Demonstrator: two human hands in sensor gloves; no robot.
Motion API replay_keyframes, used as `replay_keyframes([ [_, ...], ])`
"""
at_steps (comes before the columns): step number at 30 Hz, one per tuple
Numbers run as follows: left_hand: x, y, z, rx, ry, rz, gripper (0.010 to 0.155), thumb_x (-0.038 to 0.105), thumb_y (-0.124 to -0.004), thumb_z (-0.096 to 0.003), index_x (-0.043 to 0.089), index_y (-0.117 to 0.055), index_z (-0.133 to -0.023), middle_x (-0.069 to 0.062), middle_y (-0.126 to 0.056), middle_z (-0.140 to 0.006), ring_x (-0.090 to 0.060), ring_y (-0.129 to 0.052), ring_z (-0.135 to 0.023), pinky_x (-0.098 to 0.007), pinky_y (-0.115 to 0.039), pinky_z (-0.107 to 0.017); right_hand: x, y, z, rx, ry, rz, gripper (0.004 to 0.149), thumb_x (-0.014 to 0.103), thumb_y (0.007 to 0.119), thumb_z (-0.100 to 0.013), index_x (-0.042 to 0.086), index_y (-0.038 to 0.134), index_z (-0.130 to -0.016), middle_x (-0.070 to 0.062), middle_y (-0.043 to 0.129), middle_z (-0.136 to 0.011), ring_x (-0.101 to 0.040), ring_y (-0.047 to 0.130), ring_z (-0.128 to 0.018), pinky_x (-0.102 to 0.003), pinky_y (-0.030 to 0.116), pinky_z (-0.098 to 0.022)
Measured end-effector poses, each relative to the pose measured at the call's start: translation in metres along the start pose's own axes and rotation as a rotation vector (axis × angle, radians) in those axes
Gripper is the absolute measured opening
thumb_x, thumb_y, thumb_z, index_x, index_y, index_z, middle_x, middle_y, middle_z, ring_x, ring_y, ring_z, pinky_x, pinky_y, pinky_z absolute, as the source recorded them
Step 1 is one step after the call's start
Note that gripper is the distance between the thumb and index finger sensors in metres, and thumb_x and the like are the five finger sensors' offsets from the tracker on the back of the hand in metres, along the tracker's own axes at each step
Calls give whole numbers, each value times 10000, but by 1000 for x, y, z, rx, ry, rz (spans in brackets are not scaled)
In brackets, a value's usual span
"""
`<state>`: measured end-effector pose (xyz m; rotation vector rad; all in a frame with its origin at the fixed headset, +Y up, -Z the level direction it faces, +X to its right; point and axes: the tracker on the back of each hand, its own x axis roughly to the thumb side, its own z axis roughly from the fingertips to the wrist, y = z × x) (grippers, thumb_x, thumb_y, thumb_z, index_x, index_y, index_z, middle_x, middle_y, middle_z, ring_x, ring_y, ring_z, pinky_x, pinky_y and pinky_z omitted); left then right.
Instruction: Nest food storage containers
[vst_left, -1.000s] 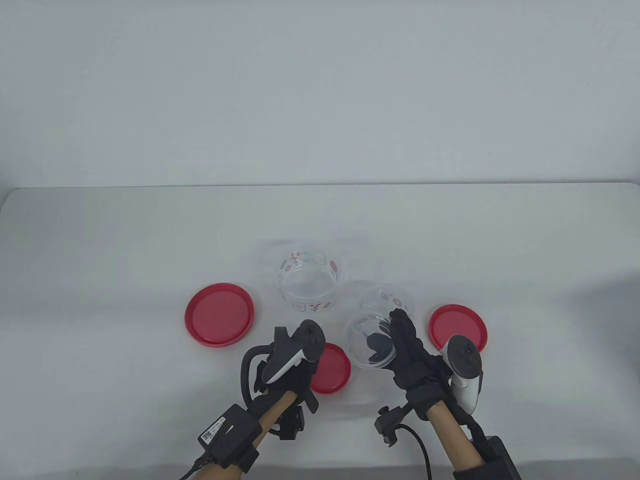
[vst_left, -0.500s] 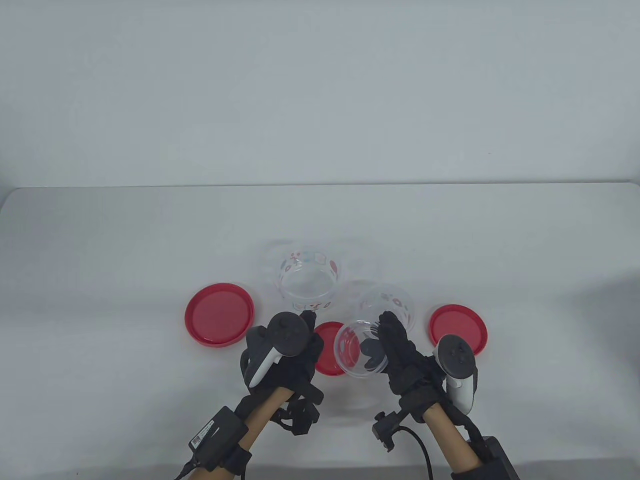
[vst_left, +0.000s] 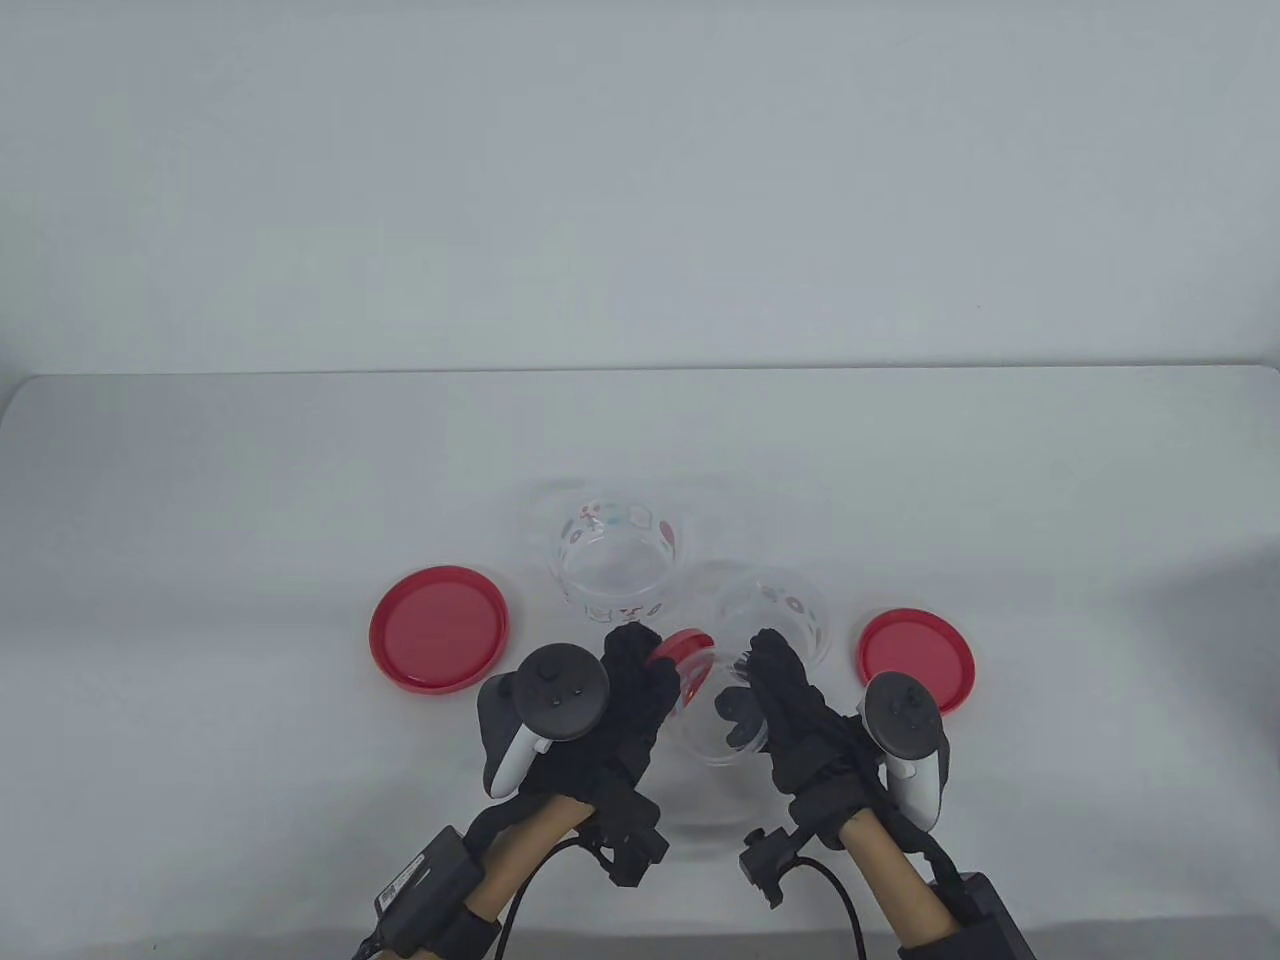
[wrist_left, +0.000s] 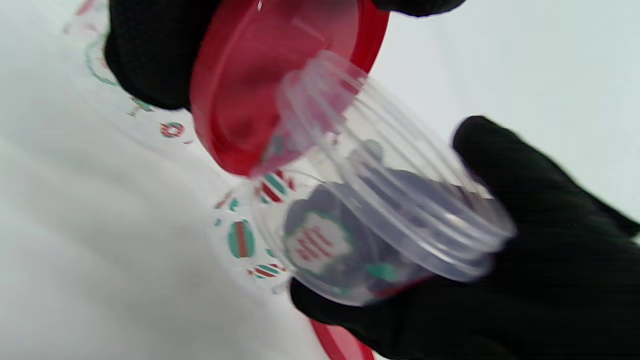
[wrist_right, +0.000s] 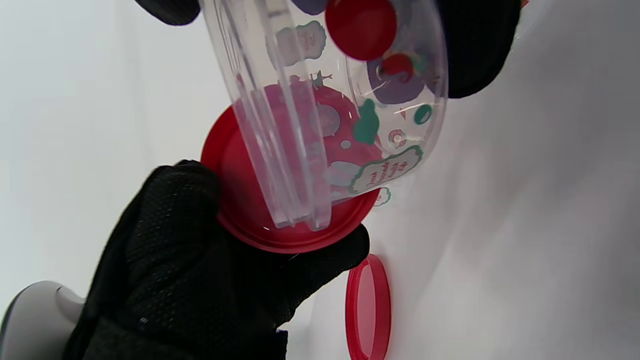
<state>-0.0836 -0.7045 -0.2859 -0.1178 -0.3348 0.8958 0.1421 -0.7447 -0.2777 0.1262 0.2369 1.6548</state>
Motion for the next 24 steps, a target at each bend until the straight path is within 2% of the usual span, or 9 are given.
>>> replay_keyframes([
  [4, 11, -7, 5, -30, -122, -67, 543, 439, -426, -624, 143, -202, -1021, -224, -300, -1200, -519, -556, -1055, -594, -643, -682, -1, -2, 0, -15, 18, -62, 735, 486, 486, -666, -33, 227, -1117, -327, 364, -1087, -475, 661, -851, -581, 656, -547],
  [11, 30, -16, 17, -51, -341, -323, 535, 448, -452, -626, 231, -165, -1022, -119, -205, -1237, -449, -367, -1151, -611, -512, -763, -5, -1, 0, -21, 58, -109, 731, 488, 480, -667, -32, 233, -1118, -322, 365, -1088, -471, 661, -850, -583, 653, -552],
  [16, 36, -27, 24, -37, -391, -480, 531, 448, -476, -632, 254, -182, -1029, -92, -227, -1246, -406, -339, -1171, -595, -470, -791, -8, 0, 1, -10, 89, -176, 727, 489, 468, -671, -31, 228, -1119, -320, 358, -1090, -470, 655, -854, -580, 653, -555],
  [24, 32, -30, 24, -58, -377, -518, 522, 455, -490, -651, 278, -195, -1044, -61, -243, -1259, -372, -314, -1186, -551, -405, -829, -13, 1, -1, 59, 131, -301, 675, 498, 407, -674, 37, 301, -1156, -321, 305, -1091, -478, 598, -884, -560, 636, -587],
])
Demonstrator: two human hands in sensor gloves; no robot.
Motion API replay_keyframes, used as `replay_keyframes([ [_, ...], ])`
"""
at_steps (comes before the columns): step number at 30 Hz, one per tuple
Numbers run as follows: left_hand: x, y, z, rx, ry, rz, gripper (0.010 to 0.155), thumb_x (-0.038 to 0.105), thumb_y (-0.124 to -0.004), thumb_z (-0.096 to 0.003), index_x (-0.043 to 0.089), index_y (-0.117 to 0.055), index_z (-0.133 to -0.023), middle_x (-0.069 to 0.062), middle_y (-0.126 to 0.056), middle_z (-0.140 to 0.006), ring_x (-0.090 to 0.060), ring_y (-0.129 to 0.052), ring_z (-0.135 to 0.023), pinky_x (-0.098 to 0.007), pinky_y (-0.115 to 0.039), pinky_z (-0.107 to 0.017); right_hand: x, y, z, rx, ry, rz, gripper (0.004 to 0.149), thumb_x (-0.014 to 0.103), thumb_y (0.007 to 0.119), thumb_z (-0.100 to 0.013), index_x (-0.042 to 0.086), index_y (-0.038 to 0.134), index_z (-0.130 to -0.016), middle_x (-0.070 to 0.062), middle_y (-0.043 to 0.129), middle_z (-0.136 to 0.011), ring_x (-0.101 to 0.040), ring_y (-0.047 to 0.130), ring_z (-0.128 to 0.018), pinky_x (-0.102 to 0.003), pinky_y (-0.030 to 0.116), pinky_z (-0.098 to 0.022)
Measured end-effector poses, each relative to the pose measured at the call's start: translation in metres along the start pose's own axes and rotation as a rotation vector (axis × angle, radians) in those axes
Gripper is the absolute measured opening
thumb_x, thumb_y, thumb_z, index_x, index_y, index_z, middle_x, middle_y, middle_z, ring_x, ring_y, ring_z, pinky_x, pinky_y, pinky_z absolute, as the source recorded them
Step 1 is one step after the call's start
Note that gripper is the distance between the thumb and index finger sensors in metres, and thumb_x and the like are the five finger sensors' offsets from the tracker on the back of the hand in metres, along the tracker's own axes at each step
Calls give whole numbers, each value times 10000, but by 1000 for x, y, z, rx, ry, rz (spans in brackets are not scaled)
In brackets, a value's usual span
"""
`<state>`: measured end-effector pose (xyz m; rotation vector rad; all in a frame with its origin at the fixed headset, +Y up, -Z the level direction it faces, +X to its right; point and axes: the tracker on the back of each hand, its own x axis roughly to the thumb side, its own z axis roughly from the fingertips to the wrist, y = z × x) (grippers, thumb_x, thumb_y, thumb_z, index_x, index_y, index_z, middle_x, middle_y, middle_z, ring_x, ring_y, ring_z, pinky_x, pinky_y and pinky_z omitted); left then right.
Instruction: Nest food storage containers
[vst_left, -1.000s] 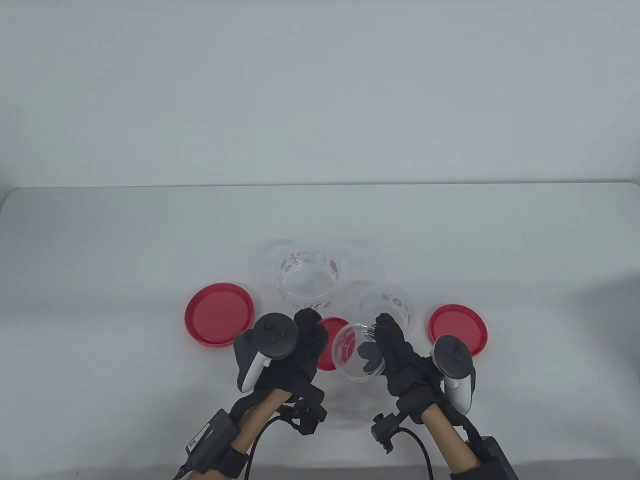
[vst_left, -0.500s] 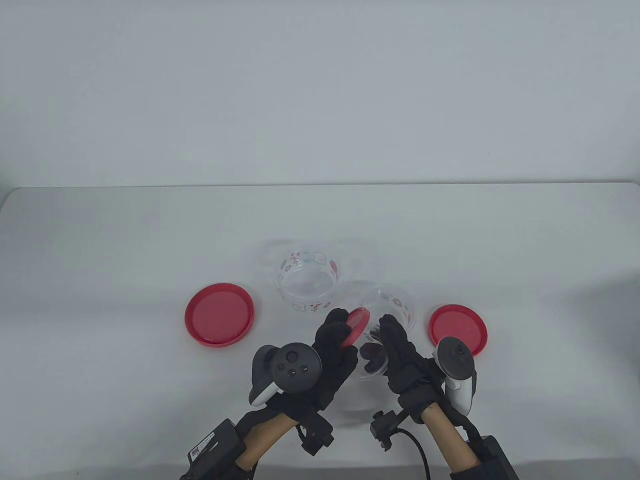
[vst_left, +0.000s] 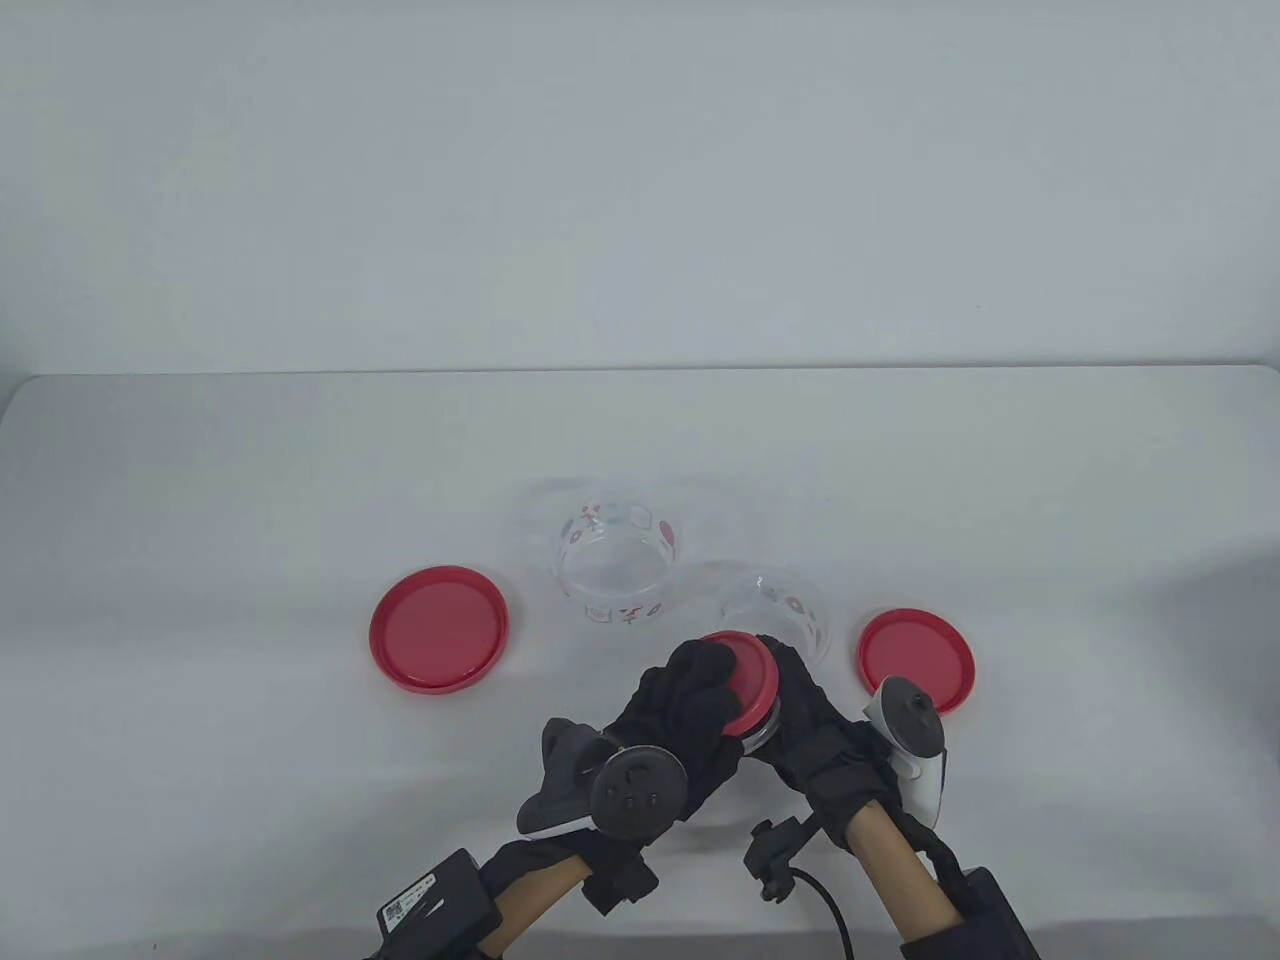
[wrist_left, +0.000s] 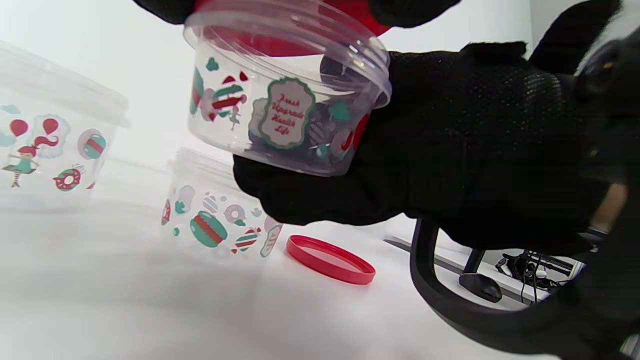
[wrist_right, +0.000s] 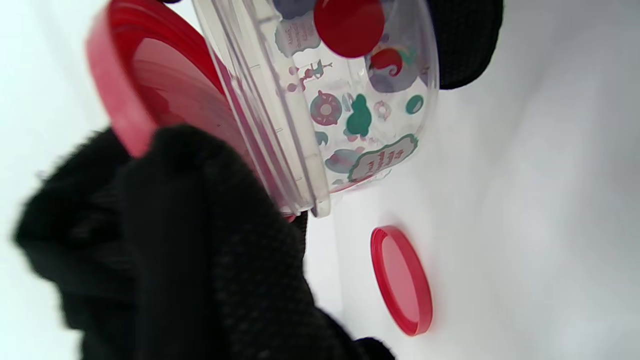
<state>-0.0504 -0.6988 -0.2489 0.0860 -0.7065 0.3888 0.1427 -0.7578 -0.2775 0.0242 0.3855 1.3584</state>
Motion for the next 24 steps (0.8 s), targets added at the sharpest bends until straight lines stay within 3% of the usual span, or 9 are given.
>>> replay_keyframes([
  [5, -4, -3, 1, -20, 5, 9, 601, 470, -492, -657, 300, -162, -1129, -35, -249, -1274, -347, -304, -1192, -528, -395, -839, -1, -1, -1, 20, 11, -38, 680, 529, 426, -671, 61, 351, -1158, -325, 275, -1090, -518, 565, -901, -568, 649, -577],
  [8, -5, -3, 0, -31, 14, 1, 625, 479, -503, -656, 307, -238, -1195, -22, -275, -1277, -339, -315, -1192, -529, -392, -839, 2, -1, -1, 28, -14, -1, 684, 536, 441, -669, 66, 359, -1158, -335, 272, -1101, -533, 584, -896, -559, 678, -561],
  [24, 2, -8, 1, -18, 8, -46, 614, 449, -488, -657, 289, -240, -1196, -41, -261, -1267, -363, -292, -1183, -553, -395, -828, 1, -2, -1, -29, -70, 63, 648, 504, 446, -675, 72, 374, -1153, -322, 292, -1106, -519, 610, -883, -534, 695, -556],
])
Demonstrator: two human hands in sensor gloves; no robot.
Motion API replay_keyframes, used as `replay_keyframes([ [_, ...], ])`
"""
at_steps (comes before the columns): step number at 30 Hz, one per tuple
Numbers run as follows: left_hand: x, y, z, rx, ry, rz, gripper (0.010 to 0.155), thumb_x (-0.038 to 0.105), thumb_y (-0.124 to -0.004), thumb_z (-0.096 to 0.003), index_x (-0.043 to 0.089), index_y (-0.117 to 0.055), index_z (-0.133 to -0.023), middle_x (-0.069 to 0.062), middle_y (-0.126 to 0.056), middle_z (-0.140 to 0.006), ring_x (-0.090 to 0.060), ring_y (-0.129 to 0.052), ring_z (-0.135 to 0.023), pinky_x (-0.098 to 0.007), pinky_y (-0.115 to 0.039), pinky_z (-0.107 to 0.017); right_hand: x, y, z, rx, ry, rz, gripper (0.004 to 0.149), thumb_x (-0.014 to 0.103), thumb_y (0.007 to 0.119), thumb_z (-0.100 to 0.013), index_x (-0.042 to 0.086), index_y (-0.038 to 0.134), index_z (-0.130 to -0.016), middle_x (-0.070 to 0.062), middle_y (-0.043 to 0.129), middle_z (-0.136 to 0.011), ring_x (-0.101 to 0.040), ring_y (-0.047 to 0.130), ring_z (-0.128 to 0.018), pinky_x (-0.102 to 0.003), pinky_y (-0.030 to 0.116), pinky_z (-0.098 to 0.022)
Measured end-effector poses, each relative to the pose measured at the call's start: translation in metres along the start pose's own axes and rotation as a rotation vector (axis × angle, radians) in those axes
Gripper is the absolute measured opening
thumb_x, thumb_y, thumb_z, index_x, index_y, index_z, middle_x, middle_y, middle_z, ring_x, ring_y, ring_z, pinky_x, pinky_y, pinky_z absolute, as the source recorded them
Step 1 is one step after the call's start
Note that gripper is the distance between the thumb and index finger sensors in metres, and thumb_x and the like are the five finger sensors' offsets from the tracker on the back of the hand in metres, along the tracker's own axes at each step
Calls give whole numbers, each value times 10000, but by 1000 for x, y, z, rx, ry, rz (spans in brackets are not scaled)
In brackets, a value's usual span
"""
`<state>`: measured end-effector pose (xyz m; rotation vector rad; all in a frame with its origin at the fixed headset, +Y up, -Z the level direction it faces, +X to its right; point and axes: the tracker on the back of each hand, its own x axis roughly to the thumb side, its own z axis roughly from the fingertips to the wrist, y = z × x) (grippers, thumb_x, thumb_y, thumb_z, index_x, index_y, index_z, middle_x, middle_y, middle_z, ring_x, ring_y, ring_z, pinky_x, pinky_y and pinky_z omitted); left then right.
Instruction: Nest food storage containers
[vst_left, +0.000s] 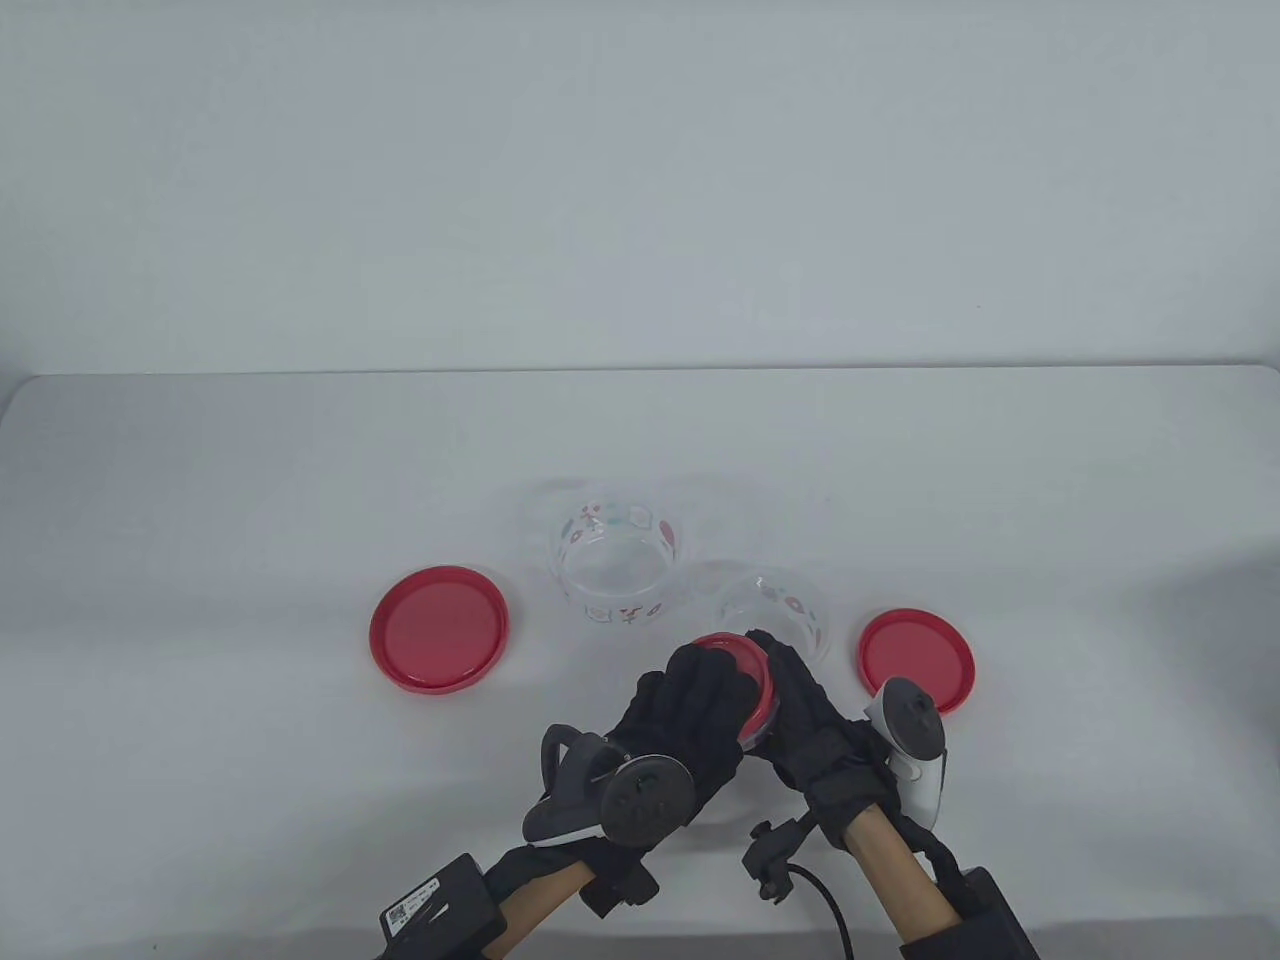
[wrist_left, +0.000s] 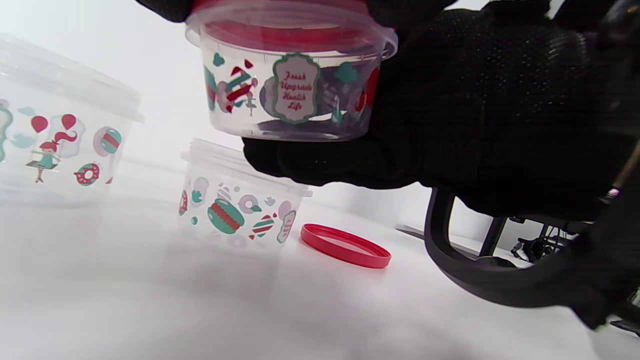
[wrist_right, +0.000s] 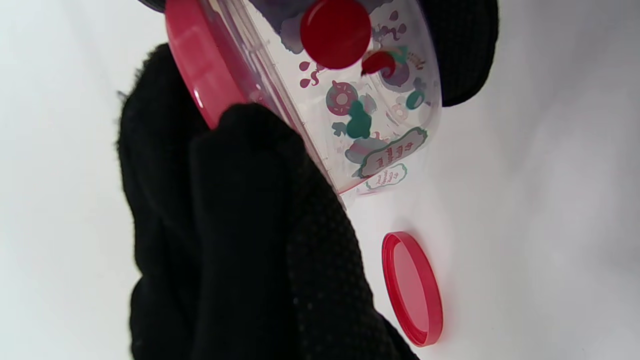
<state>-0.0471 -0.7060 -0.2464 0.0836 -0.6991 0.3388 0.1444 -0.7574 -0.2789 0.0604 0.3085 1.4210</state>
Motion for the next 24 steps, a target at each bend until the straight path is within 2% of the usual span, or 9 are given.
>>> replay_keyframes([
  [10, 5, -2, 0, -5, 1, -53, 608, 426, -499, -658, 250, -278, -1196, -83, -302, -1255, -398, -339, -1163, -574, -430, -806, -3, 0, 0, -26, 2, 32, 620, 471, 432, -678, 70, 384, -1149, -319, 300, -1110, -523, 616, -881, -543, 695, -551],
  [16, -2, 1, 0, -48, -20, 20, 606, 442, -490, -656, 317, -241, -1194, -20, -239, -1266, -345, -262, -1186, -545, -350, -840, -1, -1, 0, -18, -6, 41, 635, 483, 442, -675, 57, 397, -1145, -329, 318, -1102, -523, 631, -869, -537, 707, -539],
  [24, -8, 7, 9, -80, -155, 35, 591, 458, -495, -643, 408, -260, -1183, 57, -217, -1269, -259, -208, -1205, -495, -255, -871, 6, -5, -3, 119, 1, 122, 698, 549, 467, -663, 24, 476, -1123, -339, 425, -1087, -509, 723, -805, -514, 761, -471],
])
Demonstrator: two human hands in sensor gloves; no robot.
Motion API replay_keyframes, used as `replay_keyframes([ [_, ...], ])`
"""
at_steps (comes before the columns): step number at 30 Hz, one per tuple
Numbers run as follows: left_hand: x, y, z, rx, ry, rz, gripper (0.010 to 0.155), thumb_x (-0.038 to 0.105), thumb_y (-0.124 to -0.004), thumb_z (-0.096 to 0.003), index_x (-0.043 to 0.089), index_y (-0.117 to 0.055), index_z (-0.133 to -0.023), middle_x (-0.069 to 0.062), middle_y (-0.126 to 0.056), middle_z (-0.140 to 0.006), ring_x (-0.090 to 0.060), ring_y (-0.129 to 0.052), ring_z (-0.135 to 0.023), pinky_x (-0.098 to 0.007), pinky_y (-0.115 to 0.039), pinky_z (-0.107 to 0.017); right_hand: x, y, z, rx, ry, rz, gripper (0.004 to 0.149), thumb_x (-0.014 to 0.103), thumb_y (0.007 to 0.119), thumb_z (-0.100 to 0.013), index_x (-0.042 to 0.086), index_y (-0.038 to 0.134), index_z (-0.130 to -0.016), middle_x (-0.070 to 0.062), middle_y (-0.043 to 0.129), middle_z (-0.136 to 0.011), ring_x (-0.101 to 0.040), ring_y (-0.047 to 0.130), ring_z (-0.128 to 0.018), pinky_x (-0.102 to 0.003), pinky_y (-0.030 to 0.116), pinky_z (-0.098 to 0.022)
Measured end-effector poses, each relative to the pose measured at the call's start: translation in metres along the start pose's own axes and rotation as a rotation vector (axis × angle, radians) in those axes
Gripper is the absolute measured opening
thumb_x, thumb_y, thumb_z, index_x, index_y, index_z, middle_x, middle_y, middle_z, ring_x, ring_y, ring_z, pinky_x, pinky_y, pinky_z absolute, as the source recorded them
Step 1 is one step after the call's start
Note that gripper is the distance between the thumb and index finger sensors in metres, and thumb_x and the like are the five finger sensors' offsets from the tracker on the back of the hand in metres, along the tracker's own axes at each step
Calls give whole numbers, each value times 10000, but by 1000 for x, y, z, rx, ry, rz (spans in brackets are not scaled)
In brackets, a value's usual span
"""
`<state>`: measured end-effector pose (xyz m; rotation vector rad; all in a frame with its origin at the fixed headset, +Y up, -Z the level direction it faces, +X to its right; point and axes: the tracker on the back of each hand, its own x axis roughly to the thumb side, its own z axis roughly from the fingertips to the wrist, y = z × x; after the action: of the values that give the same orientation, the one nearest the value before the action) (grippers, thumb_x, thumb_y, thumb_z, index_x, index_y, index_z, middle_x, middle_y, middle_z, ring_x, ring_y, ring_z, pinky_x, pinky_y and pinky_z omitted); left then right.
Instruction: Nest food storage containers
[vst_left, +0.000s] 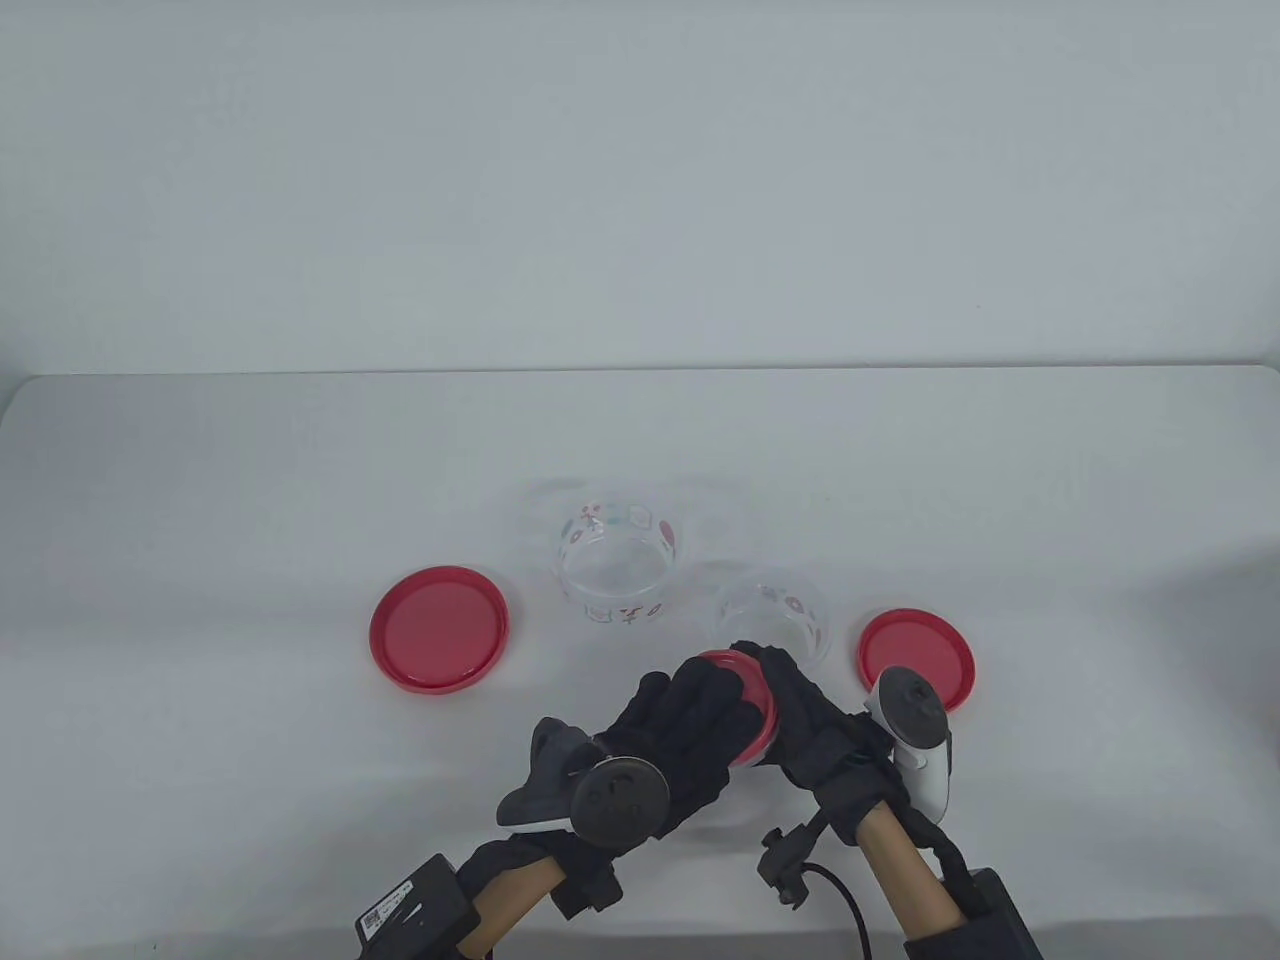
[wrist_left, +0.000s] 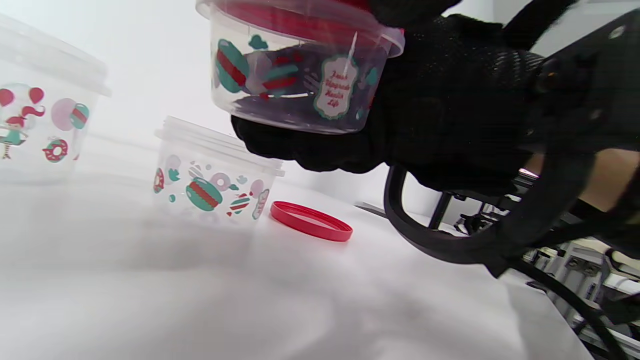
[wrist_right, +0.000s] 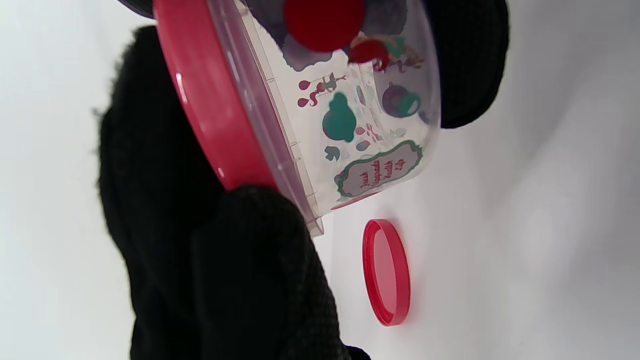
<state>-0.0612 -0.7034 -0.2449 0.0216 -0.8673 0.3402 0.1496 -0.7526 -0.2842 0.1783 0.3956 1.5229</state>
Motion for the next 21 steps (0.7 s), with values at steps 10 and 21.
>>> replay_keyframes([
  [10, 2, -1, 4, -36, -89, -8, 592, 453, -490, -636, 387, -271, -1182, 54, -242, -1268, -257, -231, -1201, -493, -218, -869, 1, -3, -4, 120, 63, 93, 698, 550, 476, -669, 4, 503, -1103, -331, 475, -1077, -485, 786, -751, -491, 795, -416],
  [21, -35, 14, 17, 209, 266, 175, 705, 560, -453, -636, 253, -184, -1211, -80, -295, -1280, -389, -380, -1156, -563, -382, -821, 2, -3, -2, 14, -39, 18, 676, 529, 471, -671, 33, 419, -1128, -310, 394, -1103, -482, 719, -820, -508, 751, -486],
])
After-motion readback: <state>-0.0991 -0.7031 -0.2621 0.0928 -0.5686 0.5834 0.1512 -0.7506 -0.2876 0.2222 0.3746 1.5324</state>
